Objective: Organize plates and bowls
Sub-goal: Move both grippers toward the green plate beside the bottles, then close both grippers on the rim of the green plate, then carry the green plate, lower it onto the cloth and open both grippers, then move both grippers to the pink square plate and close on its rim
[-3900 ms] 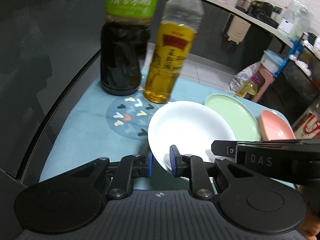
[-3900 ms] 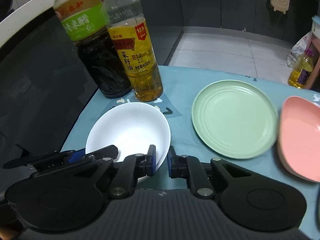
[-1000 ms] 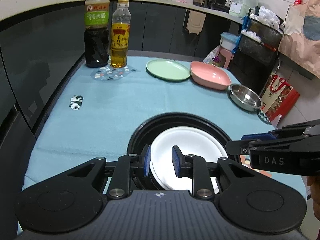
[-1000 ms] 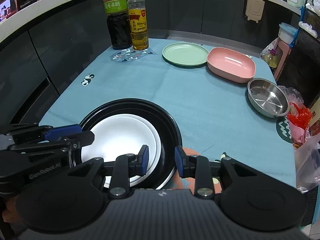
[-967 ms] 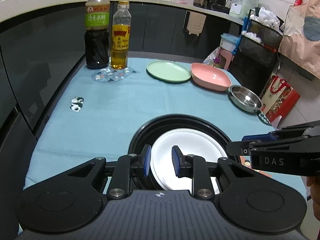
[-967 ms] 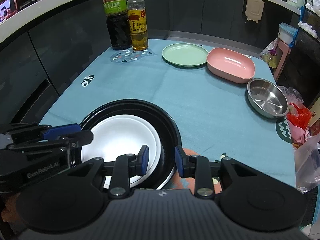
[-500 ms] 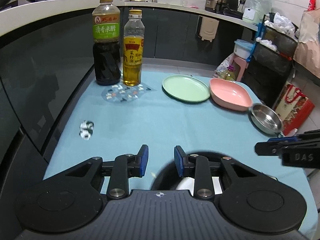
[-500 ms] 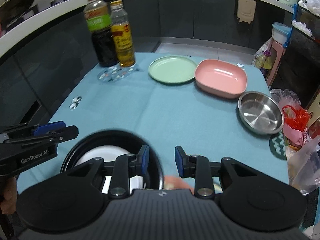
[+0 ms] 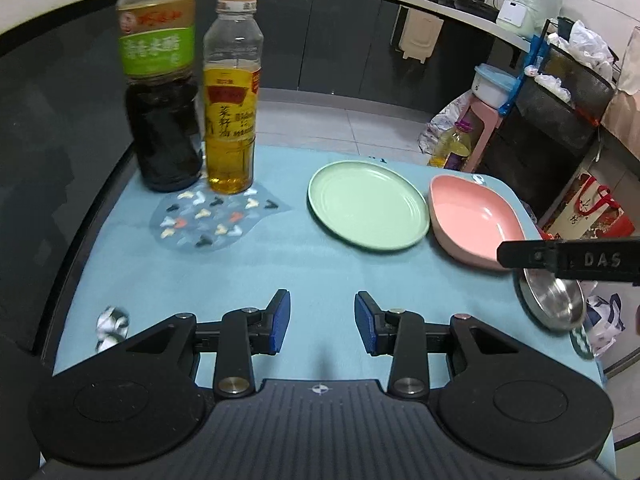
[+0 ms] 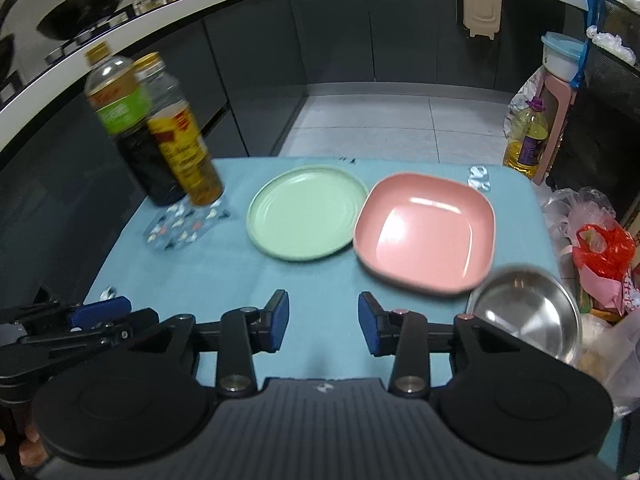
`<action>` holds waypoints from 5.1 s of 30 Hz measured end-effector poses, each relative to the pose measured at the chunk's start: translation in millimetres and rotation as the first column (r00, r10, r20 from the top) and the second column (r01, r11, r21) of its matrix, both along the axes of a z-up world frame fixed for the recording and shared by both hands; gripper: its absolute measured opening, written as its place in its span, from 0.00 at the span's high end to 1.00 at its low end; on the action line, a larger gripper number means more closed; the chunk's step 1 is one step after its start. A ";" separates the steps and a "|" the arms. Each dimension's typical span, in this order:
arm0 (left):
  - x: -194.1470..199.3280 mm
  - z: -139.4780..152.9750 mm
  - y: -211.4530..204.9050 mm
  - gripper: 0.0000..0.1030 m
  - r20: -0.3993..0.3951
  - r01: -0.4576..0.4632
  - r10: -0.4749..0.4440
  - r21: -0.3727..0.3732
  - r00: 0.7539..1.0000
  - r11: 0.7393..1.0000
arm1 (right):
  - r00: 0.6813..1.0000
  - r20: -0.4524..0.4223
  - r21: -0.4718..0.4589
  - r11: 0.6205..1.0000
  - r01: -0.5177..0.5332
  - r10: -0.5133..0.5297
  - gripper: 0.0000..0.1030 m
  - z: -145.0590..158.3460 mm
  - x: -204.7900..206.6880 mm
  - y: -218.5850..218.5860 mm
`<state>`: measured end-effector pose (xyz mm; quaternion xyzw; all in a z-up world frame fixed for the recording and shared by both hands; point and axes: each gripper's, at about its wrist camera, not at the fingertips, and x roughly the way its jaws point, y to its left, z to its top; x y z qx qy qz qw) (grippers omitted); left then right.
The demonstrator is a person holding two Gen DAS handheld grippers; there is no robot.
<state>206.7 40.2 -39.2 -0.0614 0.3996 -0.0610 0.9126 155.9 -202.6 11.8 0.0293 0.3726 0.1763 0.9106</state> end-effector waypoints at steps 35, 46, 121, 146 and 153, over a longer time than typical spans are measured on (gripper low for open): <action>139.5 -66.9 -4.3 0.66 -0.119 -0.081 0.065 -0.129 0.991 0.988 | 0.988 -0.110 -0.144 0.982 -0.126 0.111 0.59 -39.5 193.1 40.3; 136.4 -66.6 -10.0 0.72 -0.108 -0.038 0.027 -0.110 0.994 0.993 | 0.987 -0.113 -0.188 0.974 -0.130 0.110 0.73 -43.5 179.5 58.8; -36.1 -66.3 126.7 0.70 -0.119 -0.209 0.197 -0.101 0.973 0.973 | 0.943 -0.173 -0.216 0.923 -0.318 0.284 0.78 -38.1 -6.3 181.2; -50.9 2.5 72.9 0.67 0.091 -0.132 0.134 -0.032 0.987 0.991 | 0.978 0.096 -0.131 0.976 -0.172 0.185 0.77 10.2 -36.4 73.9; -41.6 16.6 22.6 0.67 0.084 -0.055 0.054 0.003 0.995 0.998 | 0.974 0.186 -0.072 0.991 -0.115 0.127 0.69 17.2 -50.5 20.9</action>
